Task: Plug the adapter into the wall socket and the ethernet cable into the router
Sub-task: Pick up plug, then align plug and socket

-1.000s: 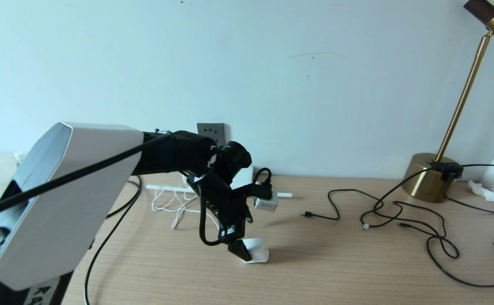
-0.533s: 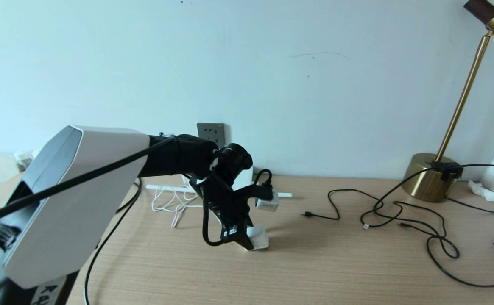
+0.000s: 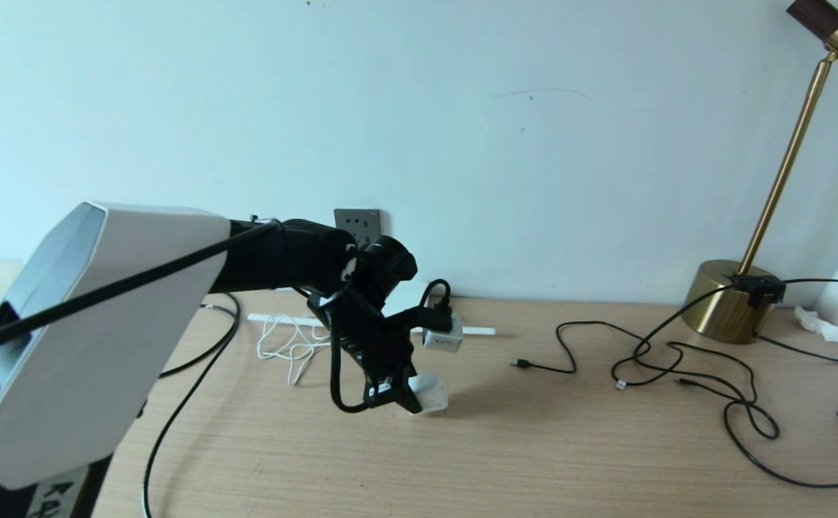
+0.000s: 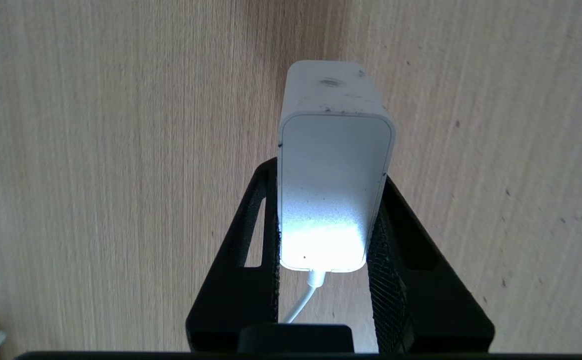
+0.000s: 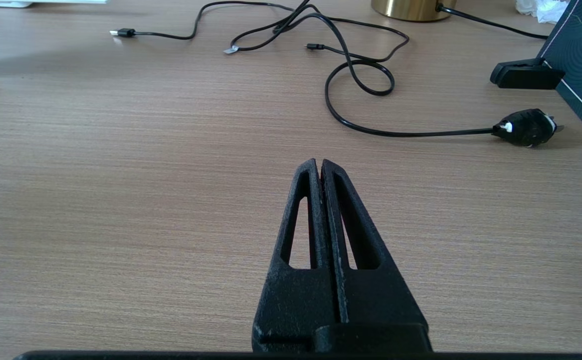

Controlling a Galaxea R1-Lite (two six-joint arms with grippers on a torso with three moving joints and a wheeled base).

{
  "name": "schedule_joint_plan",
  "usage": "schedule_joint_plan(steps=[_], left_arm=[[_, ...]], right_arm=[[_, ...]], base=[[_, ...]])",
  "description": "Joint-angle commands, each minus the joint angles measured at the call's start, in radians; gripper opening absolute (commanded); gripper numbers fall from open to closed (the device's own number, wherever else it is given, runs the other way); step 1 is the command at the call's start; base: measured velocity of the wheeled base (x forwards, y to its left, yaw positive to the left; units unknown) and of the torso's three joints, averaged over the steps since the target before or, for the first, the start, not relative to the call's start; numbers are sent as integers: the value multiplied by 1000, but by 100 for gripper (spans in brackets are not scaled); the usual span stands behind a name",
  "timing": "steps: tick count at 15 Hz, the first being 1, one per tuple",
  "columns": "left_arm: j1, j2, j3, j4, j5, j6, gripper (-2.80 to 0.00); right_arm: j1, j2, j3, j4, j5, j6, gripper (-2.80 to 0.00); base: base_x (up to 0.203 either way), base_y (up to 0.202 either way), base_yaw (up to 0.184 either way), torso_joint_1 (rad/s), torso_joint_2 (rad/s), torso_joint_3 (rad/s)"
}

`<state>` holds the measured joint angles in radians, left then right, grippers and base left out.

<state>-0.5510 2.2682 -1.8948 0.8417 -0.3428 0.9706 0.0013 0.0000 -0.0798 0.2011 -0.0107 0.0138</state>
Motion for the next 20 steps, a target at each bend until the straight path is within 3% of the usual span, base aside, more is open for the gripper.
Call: schedule_joint_plan(steps=[1, 7, 11, 13, 14, 16, 18, 20], left_arm=[[22, -92, 46, 5, -10, 6, -280], [186, -350, 219, 5, -145, 6, -280], [346, -504, 373, -21, -280, 2, -280], [446, -570, 471, -108, -334, -19, -280], [485, -608, 512, -175, -351, -75, -280], [504, -693, 559, -265, -362, -249, -280], [508, -758, 652, -366, -372, -337, -280], [502, -780, 745, -570, -348, -459, -280]], right_arm=[[0, 0, 0, 1, 0, 0, -280], [0, 2, 0, 1, 0, 0, -280], [0, 0, 0, 1, 0, 0, -280], [0, 1, 0, 1, 0, 0, -280], [0, 2, 0, 1, 0, 0, -280], [0, 1, 0, 1, 0, 0, -280], [0, 0, 0, 1, 0, 0, -280], [0, 1, 0, 1, 0, 0, -280]], base=[[0, 0, 0, 0, 0, 0], [0, 0, 0, 0, 0, 0], [0, 0, 0, 0, 0, 0], [0, 0, 0, 0, 0, 0], [0, 0, 0, 0, 0, 0], [0, 0, 0, 0, 0, 0], [0, 0, 0, 0, 0, 0], [0, 0, 0, 0, 0, 0]])
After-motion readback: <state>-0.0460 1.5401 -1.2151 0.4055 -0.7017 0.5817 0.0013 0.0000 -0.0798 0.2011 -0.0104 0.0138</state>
